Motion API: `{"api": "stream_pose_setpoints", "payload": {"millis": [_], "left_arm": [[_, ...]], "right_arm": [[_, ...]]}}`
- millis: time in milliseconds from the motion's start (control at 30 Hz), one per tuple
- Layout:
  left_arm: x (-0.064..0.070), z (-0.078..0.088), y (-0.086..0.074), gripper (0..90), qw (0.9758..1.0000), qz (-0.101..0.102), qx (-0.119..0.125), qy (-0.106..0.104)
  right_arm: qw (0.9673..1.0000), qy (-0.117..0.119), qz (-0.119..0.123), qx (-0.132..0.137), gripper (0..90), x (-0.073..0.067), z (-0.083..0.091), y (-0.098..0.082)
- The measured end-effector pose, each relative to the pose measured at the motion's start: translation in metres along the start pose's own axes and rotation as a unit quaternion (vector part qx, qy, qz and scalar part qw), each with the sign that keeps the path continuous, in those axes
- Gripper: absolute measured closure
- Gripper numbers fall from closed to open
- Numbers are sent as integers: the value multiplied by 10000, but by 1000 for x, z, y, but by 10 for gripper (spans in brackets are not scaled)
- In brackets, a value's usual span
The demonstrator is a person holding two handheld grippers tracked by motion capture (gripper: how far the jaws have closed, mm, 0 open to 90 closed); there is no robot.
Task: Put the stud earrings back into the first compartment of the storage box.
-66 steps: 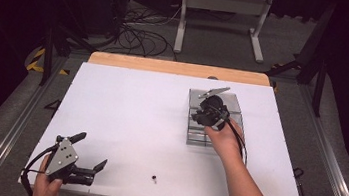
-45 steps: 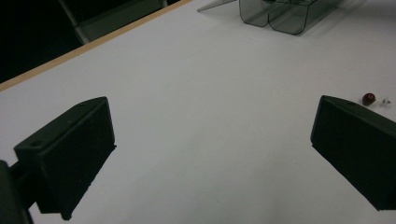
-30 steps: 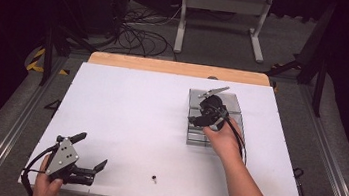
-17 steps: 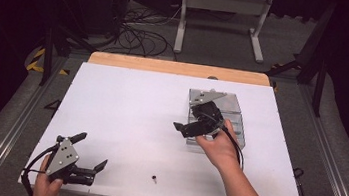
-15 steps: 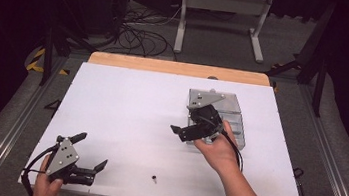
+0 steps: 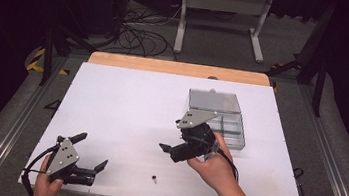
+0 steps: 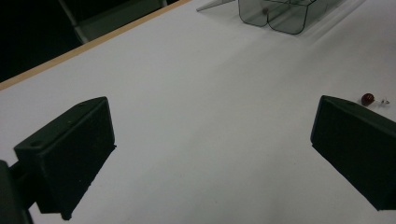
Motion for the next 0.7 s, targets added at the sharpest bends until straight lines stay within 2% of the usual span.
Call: {"api": "stream_pose_setpoints", "payload": {"millis": [133, 367, 467, 500, 600, 700], "left_arm": [[0, 0, 0, 2, 10000, -14, 1, 12], [1, 0, 0, 2, 10000, 8, -16, -11], [1, 0, 0, 2, 10000, -13, -11, 1], [1, 0, 0, 2, 10000, -10, -14, 1], [1, 0, 0, 2, 10000, -3, -13, -2], [1, 0, 0, 2, 10000, 11, -13, -9]], "right_arm": [[9997, 39, 242, 8, 189, -11, 0, -4], [9991, 343, 230, -19, 215, -28, -6, -14], [9982, 580, 179, -26, 229, -36, -11, -21], [9982, 580, 179, -26, 229, -36, -11, -21], [9969, 753, 180, -152, 246, -45, -19, -29], [9962, 822, 190, -217, 255, -48, -25, -32]]}}
Point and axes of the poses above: each handheld gripper's, and its own axes: z roughly backward along the jaws, y roughly out of its top, x roughly to its right, the point moved 3 cm from there along -z, roughly forward along the jaws, and after that the axes turned 6 degrees about z, right-handed, at the moved point
